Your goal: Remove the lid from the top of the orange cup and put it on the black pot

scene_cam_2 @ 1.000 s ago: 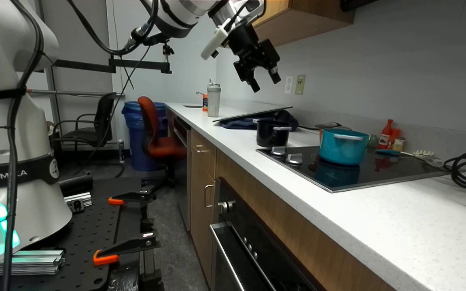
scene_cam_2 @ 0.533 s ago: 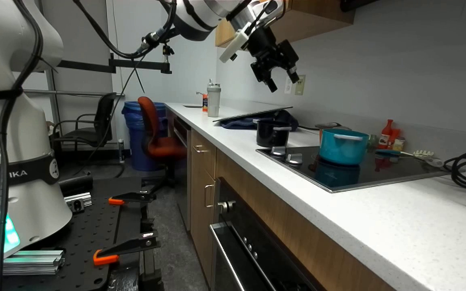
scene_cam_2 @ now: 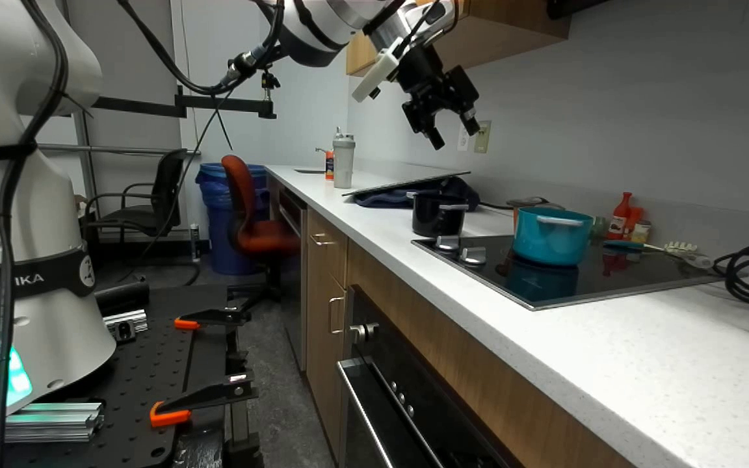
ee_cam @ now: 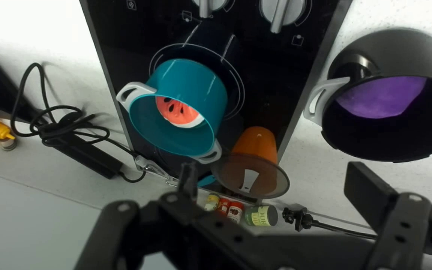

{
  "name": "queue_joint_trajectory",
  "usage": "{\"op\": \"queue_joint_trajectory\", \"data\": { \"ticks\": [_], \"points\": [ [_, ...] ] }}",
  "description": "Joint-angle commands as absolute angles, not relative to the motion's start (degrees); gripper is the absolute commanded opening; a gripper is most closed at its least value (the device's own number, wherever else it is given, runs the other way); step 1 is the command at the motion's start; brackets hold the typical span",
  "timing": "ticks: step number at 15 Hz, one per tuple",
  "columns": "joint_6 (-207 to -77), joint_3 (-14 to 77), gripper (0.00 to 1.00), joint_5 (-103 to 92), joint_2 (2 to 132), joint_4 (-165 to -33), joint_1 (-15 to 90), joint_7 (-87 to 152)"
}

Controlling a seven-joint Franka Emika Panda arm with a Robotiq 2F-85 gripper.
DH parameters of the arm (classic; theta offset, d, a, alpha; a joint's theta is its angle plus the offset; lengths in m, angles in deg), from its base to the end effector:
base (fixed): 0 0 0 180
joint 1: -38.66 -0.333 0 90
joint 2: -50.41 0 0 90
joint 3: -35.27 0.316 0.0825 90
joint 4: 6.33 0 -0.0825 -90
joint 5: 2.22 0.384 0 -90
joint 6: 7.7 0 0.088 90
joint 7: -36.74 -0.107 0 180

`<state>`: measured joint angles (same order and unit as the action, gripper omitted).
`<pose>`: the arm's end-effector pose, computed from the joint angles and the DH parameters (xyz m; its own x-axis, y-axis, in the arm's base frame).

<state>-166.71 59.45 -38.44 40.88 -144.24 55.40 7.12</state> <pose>0.4997 0.0949 0.4214 0.8187 0.2206 0.5302 0.0715 -0.9553 0.2870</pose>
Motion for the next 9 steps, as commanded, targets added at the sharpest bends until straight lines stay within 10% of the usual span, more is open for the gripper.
{"op": "queue_joint_trajectory", "data": {
  "ticks": [1, 9],
  "points": [
    [-167.25, 59.85, 1.0, -42.0, 42.95, -142.17, 57.21, 4.26],
    [-167.7, 60.16, 1.0, -52.86, 53.47, -130.07, 57.95, -5.2]
  ]
}}
